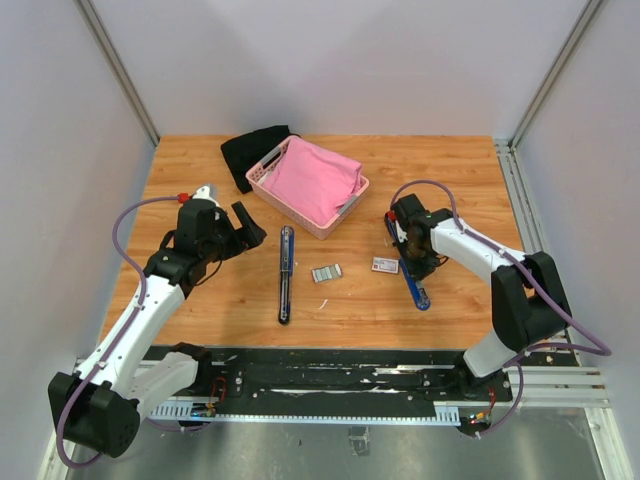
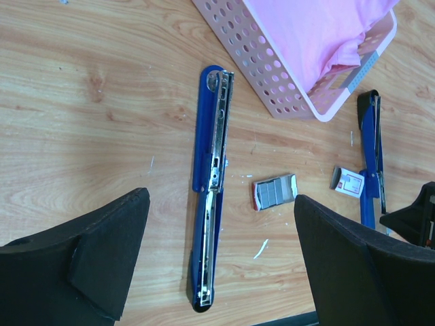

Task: Load the staples into the stapler

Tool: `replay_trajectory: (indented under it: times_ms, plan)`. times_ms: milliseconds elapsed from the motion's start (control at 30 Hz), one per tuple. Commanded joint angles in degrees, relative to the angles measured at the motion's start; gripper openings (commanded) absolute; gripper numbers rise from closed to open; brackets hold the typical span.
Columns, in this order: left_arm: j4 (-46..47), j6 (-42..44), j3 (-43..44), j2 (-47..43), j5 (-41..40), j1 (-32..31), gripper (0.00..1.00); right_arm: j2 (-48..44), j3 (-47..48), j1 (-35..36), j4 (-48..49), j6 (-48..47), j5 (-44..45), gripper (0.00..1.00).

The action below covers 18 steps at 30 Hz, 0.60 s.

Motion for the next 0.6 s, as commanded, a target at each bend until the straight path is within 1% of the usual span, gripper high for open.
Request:
replay_trajectory:
  times_ms: [0, 567]
  plan:
    - [0.8, 0.7, 1.0, -0.2, -0.1, -0.3, 0.92, 0.7, -0.2, -1.2, -0.5, -1.3, 0.1, 0.12]
    - [0.6, 0.5, 0.5, -0.8, -0.3, -0.3, 0.92, 0.0, 1.9, -1.9, -2.6, -3.4, -2.6, 0.12]
